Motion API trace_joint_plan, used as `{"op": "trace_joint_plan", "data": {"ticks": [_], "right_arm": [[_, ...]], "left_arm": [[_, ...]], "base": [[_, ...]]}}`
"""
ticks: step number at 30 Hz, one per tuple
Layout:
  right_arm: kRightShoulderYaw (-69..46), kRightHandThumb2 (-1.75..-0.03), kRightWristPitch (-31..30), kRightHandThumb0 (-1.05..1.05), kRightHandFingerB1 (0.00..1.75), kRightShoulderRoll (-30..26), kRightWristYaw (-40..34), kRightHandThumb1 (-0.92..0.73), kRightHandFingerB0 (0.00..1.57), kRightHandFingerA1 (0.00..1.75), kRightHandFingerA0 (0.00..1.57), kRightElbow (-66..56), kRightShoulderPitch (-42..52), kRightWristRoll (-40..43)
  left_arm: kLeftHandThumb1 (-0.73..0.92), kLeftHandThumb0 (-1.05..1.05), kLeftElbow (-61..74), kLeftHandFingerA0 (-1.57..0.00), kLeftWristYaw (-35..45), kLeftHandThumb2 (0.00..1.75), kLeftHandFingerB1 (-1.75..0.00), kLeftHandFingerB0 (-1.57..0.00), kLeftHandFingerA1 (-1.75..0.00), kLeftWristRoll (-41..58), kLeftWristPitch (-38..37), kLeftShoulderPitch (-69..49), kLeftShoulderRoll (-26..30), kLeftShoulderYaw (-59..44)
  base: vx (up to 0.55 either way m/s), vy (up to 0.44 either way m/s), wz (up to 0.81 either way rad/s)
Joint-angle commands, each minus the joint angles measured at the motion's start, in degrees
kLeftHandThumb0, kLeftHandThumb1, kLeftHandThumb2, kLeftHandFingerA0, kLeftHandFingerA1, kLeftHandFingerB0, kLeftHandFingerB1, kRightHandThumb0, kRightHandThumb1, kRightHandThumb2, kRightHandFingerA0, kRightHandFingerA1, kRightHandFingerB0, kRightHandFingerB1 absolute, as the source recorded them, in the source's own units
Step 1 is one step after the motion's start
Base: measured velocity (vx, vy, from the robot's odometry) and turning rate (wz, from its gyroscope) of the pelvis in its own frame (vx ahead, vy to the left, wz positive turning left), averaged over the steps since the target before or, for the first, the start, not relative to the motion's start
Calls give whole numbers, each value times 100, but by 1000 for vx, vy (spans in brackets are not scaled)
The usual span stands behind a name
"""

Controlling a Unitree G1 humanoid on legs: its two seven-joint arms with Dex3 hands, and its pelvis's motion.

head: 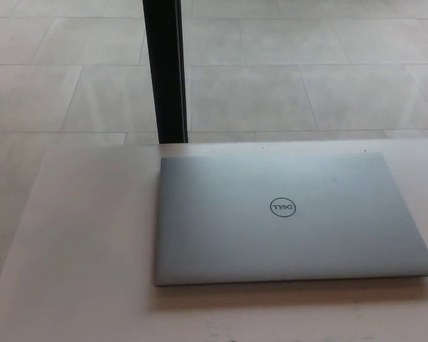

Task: The robot uses its right hand to push down on the lid of a laptop kept in the middle of the desk to close it

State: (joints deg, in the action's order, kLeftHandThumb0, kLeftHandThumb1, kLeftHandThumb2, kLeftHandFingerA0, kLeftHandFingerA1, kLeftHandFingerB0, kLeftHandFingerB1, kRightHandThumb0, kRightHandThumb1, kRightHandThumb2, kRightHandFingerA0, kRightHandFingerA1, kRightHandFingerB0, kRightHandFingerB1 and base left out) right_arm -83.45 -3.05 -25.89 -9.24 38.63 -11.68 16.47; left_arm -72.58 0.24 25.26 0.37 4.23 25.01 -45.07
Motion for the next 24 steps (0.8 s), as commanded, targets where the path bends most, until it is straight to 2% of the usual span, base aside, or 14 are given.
{"op": "trace_joint_plan", "data": {"ticks": [1,3,4,5,6,7,9,11,13,15,16,19,21,24], "right_arm": [[-288,-89,-781,-89,84,291,-573,-83,18,157,80,-42,201,1150],[-292,-81,-845,-78,102,270,-668,-92,14,169,81,-54,126,1253],[-249,-122,-871,-81,90,306,-737,-86,38,135,93,-134,105,1261],[-225,-85,-830,-78,107,296,-694,-92,16,174,72,-78,113,1290],[-216,-123,-765,-86,93,291,-649,-87,38,138,93,1,123,1333],[-116,-83,-674,-79,116,328,-710,-92,21,170,83,-9,136,1254],[-8,-80,-739,-88,105,426,-723,-92,21,168,69,-126,113,1376],[160,-120,-792,-81,94,477,-807,-80,41,132,88,-214,136,1353],[325,-77,-851,-85,110,561,-851,-91,22,163,65,-363,177,1422],[438,-118,-868,-80,98,674,-966,-78,48,130,86,-496,260,1513],[523,-81,-859,-78,111,721,-961,-92,22,168,69,-550,250,1547],[609,-72,-859,-77,108,682,-1027,-92,25,161,56,-478,283,1703],[654,-118,-758,-77,89,630,-870,-79,37,127,80,-319,406,1811],[767,-120,-765,-79,90,590,-943,-80,37,134,92,-299,461,1872]], "left_arm": [[76,-81,-4,-49,47,116,-55,-36,-67,82,-54,-61,205,10],[92,-87,-1,-51,57,75,-46,-42,-62,83,-37,-31,218,17],[77,-93,-3,-51,-20,93,-51,-40,-64,62,-39,-10,222,33],[92,-85,-21,-51,-15,75,-45,-43,-58,62,-46,-11,225,32],[92,-85,-29,-52,4,76,-45,-43,-60,71,-57,-23,230,24],[92,-85,-30,-51,-5,76,-47,-43,-62,85,-51,-15,230,12],[79,-91,-17,-50,-7,94,-51,-39,-65,91,-36,64,260,19],[92,-86,-28,-53,-38,75,-47,-44,-62,96,-31,100,266,20],[92,-85,-18,-52,-60,75,-44,-44,-59,69,-69,105,266,56],[92,-85,4,-52,-43,75,-46,-44,-60,103,-61,33,323,34],[92,-85,15,-52,-44,75,-47,-45,-61,123,-45,44,342,20],[92,-86,-3,-48,76,75,-45,-41,-60,129,-26,30,362,39],[92,-87,-35,-49,48,75,-48,-42,-65,104,-75,34,342,64],[92,-87,-54,-49,46,75,-47,-42,-63,120,-57,81,311,76]], "base": [[0,0,0],[0,0,0],[0,0,0],[0,0,0],[0,0,0],[0,0,0],[0,0,0],[0,0,0],[0,0,0],[0,0,0],[0,0,0],[0,0,0],[0,0,0],[0,0,0]]}}
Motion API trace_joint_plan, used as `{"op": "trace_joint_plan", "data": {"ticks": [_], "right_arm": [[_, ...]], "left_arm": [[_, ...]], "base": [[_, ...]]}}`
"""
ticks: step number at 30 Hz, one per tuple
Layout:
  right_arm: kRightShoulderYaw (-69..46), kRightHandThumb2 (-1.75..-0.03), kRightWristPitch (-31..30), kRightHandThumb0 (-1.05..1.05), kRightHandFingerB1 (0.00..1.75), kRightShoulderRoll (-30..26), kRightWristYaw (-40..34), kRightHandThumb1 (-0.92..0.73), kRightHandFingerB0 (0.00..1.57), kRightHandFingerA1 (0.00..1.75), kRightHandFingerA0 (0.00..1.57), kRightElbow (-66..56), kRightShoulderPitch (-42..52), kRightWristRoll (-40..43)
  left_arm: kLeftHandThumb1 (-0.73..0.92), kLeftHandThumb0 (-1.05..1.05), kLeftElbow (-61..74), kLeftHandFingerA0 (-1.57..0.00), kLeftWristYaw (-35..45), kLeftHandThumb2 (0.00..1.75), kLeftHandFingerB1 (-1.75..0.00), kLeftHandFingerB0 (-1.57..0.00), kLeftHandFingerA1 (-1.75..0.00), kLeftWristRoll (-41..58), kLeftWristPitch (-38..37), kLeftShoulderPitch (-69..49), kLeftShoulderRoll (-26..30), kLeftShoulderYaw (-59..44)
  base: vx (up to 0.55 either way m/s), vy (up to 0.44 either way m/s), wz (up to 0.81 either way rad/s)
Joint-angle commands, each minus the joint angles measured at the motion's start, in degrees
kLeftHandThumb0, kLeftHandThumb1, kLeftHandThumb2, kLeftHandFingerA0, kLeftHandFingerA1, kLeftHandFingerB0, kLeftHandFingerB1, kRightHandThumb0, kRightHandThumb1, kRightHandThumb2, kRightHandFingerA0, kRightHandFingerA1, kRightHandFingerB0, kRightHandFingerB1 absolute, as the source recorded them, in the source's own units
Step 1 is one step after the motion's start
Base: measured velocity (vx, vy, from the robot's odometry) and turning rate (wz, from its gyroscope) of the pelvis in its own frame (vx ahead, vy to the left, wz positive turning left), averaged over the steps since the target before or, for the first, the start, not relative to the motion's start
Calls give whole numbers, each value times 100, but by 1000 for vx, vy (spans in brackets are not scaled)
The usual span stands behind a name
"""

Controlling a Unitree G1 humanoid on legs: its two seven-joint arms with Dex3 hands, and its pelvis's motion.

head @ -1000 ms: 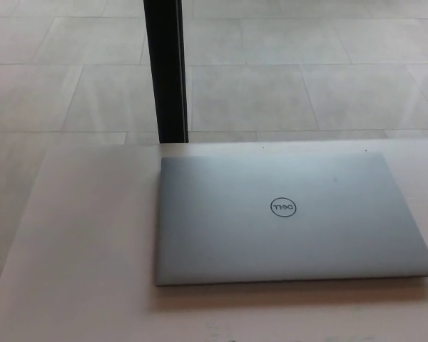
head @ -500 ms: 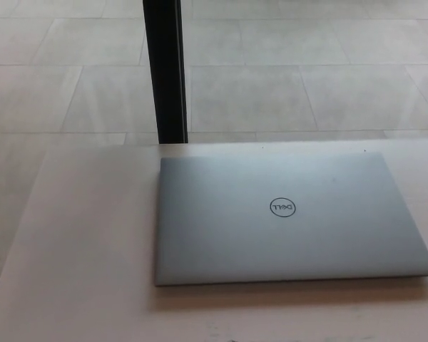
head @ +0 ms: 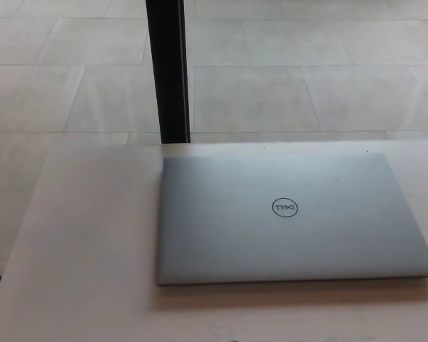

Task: The robot uses its right hand to push down on the lid of a laptop kept in the middle of the desk to close it

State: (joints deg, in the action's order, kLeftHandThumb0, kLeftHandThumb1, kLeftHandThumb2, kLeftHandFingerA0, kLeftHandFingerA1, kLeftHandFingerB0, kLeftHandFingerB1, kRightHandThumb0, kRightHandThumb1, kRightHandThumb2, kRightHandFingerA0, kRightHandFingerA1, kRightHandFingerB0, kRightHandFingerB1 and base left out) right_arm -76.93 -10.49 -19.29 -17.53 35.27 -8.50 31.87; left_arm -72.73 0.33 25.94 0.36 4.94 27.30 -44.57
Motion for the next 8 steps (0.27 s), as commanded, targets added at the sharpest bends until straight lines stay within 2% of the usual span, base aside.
{"op": "trace_joint_plan", "data": {"ticks": [1,2,3,4,6,7,8], "right_arm": [[163,-121,-59,-85,91,-42,-194,-86,39,134,87,-58,172,324],[199,-77,-7,-83,118,-64,-263,-92,30,173,77,-17,198,308],[237,-114,11,-90,110,-59,-294,-81,57,141,96,-24,224,324],[273,-115,15,-88,105,-49,-310,-81,53,144,102,-48,240,353],[351,-113,100,-85,107,-98,-468,-77,55,140,99,80,177,357],[381,-81,146,-78,151,-91,-384,-92,25,175,72,113,203,403],[381,-81,146,-78,151,-91,-384,-92,25,175,72,113,203,403]], "left_arm": [[92,-86,-35,-50,38,75,-46,-42,-62,57,-67,5,77,26],[92,-86,-17,-50,47,76,-47,-42,-63,47,-83,-32,68,41],[92,-85,-5,-53,-4,74,-50,-46,-65,64,-94,-36,60,26],[92,-86,-4,-52,-17,75,-48,-45,-64,71,-87,-30,60,24],[92,-85,-14,-54,-93,73,-47,-47,-61,74,-92,7,69,19],[92,-85,-14,-50,-36,74,-46,-43,-60,56,-88,-12,69,43],[92,-85,-14,-50,-36,74,-46,-43,-60,56,-88,-12,69,43]], "base": [[0,0,0],[0,0,0],[0,0,0],[0,0,0],[0,0,0],[0,0,0],[0,0,0]]}}
